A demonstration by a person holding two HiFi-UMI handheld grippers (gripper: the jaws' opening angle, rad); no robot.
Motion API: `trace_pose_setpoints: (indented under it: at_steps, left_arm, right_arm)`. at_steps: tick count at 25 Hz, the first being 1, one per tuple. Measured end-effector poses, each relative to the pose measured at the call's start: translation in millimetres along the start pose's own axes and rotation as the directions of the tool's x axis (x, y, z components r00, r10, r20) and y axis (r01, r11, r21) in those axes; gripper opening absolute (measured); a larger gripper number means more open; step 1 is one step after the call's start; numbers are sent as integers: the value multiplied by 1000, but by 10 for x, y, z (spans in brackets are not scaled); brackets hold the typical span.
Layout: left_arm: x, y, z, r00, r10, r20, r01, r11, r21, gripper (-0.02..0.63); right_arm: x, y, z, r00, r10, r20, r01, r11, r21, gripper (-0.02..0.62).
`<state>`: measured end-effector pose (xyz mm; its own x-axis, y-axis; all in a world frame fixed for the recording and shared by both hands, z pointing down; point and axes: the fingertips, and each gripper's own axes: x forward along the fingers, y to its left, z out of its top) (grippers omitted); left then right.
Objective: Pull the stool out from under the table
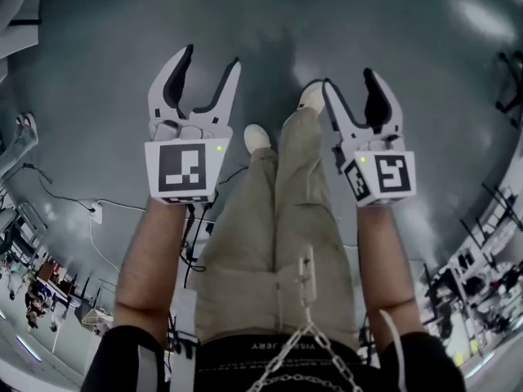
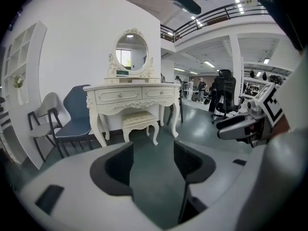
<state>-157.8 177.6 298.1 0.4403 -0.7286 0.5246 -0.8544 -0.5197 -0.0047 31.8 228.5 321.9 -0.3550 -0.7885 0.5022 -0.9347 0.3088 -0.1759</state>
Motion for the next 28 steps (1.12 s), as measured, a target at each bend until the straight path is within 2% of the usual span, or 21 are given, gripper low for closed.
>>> trace_pose_setpoints:
  at_steps: [8,15,18,24,28]
  left_arm:
    - [309,-6,24,1000,-12,-18,12,1000,4,245]
    - [570,-148,319,1000,-2,-25,1,999,-34,245]
    - [736,-100,412,1000,2,-24,-2,1000,-20,245]
    - [995,-129,594,1000,22,-11,-22,998,-52,245]
    - [1104,-160,683,1000,24,-17,-25,999,-42,245]
  right_arm:
    - [261,-230,116,999,26,20,-26,999,-20,276]
    - [311,-577,330,998,55,-38,-57,997,-55,276]
    - [434,-675,440,997,70,-39,-72,996,-59,276]
    - [596,-884,609,995,89,-39,-91,994,-65,276]
    - [647,-1007,691,995,93,-36,-95,994,-60,276]
